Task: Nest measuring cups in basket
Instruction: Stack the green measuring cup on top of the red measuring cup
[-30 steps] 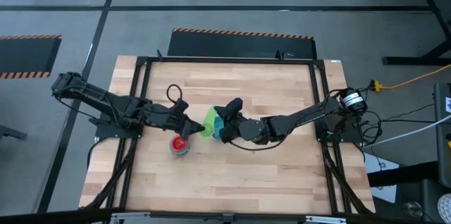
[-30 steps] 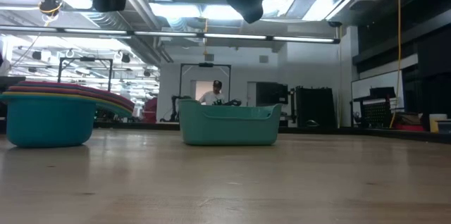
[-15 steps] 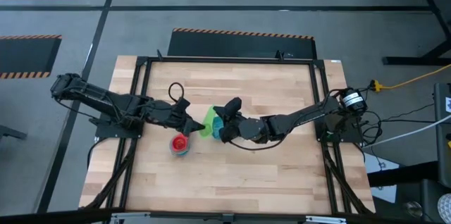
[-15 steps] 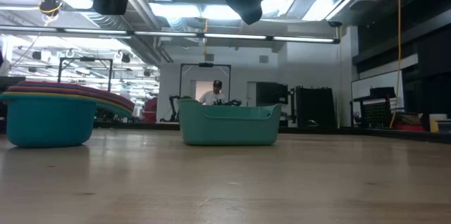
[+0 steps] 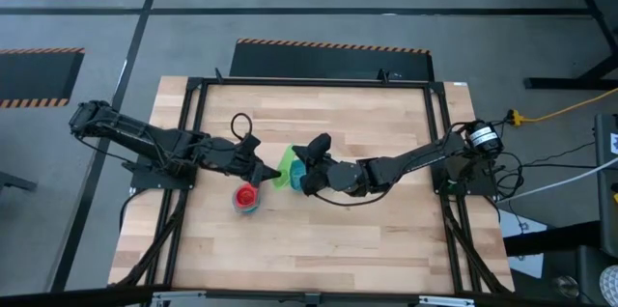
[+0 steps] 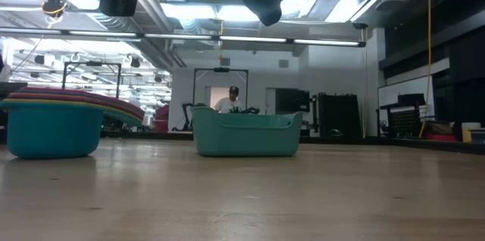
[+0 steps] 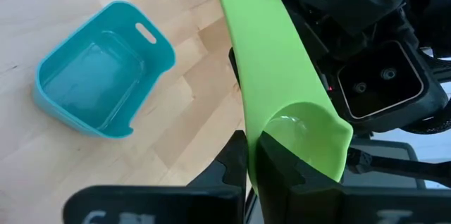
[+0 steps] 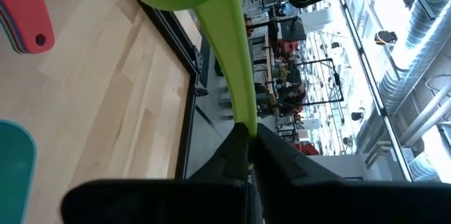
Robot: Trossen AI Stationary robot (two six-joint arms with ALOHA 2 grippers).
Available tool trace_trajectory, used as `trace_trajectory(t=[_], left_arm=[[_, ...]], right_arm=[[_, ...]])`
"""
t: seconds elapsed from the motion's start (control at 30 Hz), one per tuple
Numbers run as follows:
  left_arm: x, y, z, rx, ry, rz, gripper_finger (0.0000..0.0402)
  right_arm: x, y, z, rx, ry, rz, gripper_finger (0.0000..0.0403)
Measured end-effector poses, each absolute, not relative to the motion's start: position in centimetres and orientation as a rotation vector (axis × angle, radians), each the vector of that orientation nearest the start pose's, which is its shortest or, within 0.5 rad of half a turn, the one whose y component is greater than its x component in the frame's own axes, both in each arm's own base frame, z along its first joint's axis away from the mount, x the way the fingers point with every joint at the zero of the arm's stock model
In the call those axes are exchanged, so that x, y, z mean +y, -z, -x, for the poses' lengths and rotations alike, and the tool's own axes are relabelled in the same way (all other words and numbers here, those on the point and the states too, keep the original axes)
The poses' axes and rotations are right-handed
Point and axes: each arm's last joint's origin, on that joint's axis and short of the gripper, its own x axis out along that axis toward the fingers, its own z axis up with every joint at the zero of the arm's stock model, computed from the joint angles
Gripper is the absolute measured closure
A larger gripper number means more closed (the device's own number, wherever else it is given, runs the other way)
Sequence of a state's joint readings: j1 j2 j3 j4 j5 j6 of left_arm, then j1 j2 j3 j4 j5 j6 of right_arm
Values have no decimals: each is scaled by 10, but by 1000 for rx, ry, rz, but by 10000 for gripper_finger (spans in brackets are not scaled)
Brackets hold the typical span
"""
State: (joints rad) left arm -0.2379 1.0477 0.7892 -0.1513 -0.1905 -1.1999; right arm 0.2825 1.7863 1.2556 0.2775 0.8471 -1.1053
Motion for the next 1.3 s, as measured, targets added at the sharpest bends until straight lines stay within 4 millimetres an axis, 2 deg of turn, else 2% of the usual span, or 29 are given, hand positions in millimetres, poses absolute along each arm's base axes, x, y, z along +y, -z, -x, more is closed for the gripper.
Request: trace_trajectory(t=[0.17,0.47,0.63,0.77,0.97,1.13,1.3], left_arm=[[-49,-289,-223,376,-198,1097,394],[-48,-289,-223,364,-211,1094,394],[-46,-287,-223,375,-247,1076,394],[-40,-277,-218,457,-331,1042,394],[-30,-262,-208,630,-434,876,394],[-31,-253,-199,810,-390,770,394],[-39,-244,-186,990,-366,724,395]], right_arm=[[91,-268,-392,508,390,1205,366],[93,-268,-392,498,377,1203,294],[95,-268,-392,500,374,1215,286],[109,-268,-388,495,331,1289,287],[127,-267,-381,502,332,1312,288],[129,-264,-378,551,396,1284,288],[128,-258,-376,589,383,1243,288]])
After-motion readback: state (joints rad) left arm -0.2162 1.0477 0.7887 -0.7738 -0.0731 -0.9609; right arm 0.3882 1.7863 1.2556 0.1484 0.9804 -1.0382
